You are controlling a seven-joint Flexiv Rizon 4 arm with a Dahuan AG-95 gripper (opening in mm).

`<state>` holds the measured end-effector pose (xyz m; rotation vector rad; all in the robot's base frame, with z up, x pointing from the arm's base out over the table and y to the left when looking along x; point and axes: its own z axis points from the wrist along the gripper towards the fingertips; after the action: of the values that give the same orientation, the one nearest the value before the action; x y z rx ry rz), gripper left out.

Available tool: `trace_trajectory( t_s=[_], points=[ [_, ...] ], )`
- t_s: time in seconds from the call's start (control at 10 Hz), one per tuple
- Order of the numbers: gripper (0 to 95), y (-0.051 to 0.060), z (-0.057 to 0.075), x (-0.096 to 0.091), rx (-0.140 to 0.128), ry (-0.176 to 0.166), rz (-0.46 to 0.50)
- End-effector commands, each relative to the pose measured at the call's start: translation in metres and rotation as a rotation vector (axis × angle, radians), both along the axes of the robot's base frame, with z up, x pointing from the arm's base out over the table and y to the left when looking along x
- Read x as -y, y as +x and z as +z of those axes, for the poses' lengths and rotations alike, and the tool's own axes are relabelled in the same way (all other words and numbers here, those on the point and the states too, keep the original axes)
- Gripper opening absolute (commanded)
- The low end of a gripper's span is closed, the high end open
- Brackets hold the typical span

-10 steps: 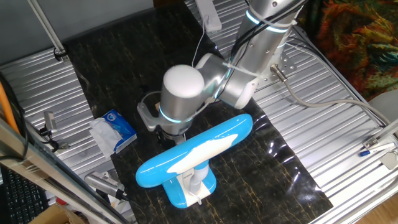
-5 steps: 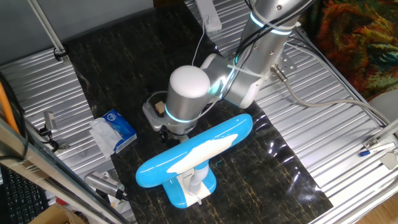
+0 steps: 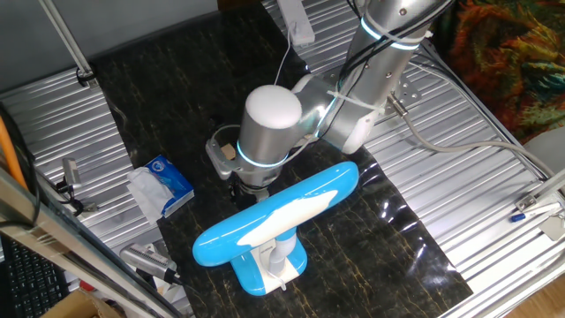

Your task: Turn on the desk lamp by pressing the button

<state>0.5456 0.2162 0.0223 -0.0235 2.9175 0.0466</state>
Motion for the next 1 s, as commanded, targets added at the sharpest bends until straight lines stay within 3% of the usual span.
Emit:
trace_trajectory(
  t_s=[0.1,0.2,0.4,0.5,0.6,0.8,0.9,1.0],
  points=[
    [95.0,-0.001,0.002,0.001,-0.003,-0.013,0.012],
    [95.0,-0.001,0.0,0.001,-0.01,-0.011,0.009],
    [95.0,-0.005,-0.012,0.0,0.008,0.006,-0.004],
    [95.0,-0.007,-0.021,0.0,0.035,0.03,-0.022],
    [95.0,-0.008,-0.026,-0.001,0.037,0.04,-0.026],
    [95.0,-0.003,-0.003,0.001,-0.014,0.044,-0.026],
    [95.0,0.001,0.021,0.003,-0.05,0.048,-0.027],
    [95.0,0.006,0.055,0.007,-0.09,0.028,-0.014]
  ],
)
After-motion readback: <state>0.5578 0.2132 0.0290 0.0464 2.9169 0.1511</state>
